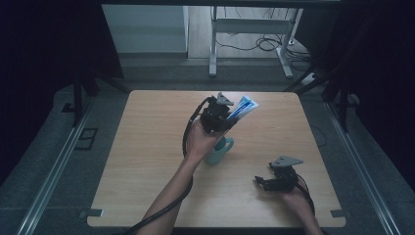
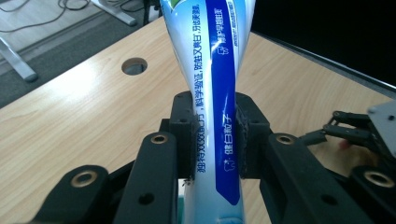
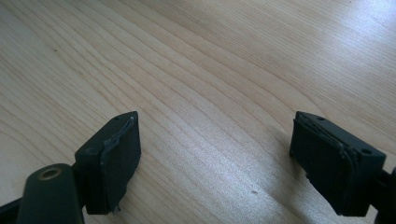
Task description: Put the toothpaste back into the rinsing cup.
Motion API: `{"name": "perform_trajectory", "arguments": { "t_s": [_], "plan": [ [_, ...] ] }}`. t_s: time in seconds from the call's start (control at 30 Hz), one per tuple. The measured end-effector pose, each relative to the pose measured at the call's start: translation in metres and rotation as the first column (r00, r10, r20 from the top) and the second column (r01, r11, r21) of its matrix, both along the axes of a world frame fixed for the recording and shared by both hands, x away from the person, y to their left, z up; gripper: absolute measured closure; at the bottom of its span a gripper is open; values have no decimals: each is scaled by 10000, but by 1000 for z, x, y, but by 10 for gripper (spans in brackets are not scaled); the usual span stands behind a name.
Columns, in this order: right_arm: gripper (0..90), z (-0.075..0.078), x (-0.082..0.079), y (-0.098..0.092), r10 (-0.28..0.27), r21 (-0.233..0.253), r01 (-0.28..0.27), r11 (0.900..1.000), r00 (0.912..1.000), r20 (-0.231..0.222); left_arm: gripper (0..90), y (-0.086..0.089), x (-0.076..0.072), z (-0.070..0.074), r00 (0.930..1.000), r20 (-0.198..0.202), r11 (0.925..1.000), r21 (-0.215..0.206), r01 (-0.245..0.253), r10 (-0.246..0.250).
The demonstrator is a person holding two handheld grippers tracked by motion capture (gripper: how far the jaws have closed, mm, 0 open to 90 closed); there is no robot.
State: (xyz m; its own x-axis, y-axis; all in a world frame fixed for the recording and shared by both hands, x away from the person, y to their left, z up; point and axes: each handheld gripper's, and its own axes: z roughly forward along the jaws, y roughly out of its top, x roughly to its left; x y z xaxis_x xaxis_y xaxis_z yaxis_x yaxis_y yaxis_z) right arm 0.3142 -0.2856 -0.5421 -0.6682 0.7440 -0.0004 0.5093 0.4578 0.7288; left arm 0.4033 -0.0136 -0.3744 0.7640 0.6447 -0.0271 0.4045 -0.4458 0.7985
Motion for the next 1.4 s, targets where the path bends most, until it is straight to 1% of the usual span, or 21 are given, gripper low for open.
{"name": "perform_trajectory", "arguments": {
  "t_s": [0.07,0.17,0.3,0.4,0.5,0.53,0.67,0.87,0.97,1.07,1.13,1.2,1.27,1.3,1.33,1.37,1.4],
  "plan": [
    [163,0,0,0,-12,4,12,10000,10000,8,725,-2,1,-2,10000,37,10000,-76,-58,59],
    [163,0,0,0,3,-3,-3,10000,10000,8,725,-4,2,-6,9997,202,9999,-143,-95,98],
    [163,0,0,0,-5,1,5,10000,10000,5,725,-6,2,-13,9982,532,9993,-270,-257,271],
    [163,0,0,0,2,-1,-2,10000,10000,7,725,-7,1,-19,9958,802,9982,-444,-396,430],
    [163,0,0,0,3,-4,-3,10000,10000,7,725,-7,0,-25,9917,1140,9968,-599,-522,588],
    [163,0,0,0,-11,24,11,10000,10000,-2,725,-7,-1,-26,9910,1183,9964,-640,-554,627],
    [164,0,0,0,-11,11,11,10000,10000,9,726,-7,-4,-32,9847,1589,9950,-794,-599,719],
    [165,0,0,0,-13,18,13,10000,10000,-7,726,-8,-9,-39,9760,2040,9932,-1023,-559,760],
    [165,0,0,0,-6,14,6,10000,10000,8,726,-6,-11,-43,9704,2257,9909,-1207,-601,864],
    [165,0,0,0,-4,14,4,10000,10000,10,727,-3,-13,-47,9638,2460,9865,-1495,-673,1030],
    [165,0,0,0,-5,15,5,10000,10000,9,727,-1,-15,-49,9627,2481,9838,-1664,-673,1078],
    [166,0,0,0,-8,19,8,10000,10000,1,727,1,-17,-52,9583,2603,9819,-1749,-735,1181],
    [165,0,0,0,-7,19,7,10000,10000,1,728,3,-18,-56,9563,2677,9794,-1904,-673,1177],
    [165,0,0,0,-8,20,8,10000,10000,-1,727,3,-19,-58,9543,2749,9795,-1902,-658,1175],
    [166,0,0,0,-8,18,8,10000,10000,-1,727,4,-21,-59,9506,2879,9797,-1907,-616,1158],
    [166,0,0,0,-12,25,12,10000,10000,5,728,4,-22,-61,9481,2957,9783,-1986,-588,1170],
    [166,0,0,0,-9,24,9,10000,10000,3,728,5,-23,-62,9478,2978,9778,-2026,-537,1138]
  ]
}}
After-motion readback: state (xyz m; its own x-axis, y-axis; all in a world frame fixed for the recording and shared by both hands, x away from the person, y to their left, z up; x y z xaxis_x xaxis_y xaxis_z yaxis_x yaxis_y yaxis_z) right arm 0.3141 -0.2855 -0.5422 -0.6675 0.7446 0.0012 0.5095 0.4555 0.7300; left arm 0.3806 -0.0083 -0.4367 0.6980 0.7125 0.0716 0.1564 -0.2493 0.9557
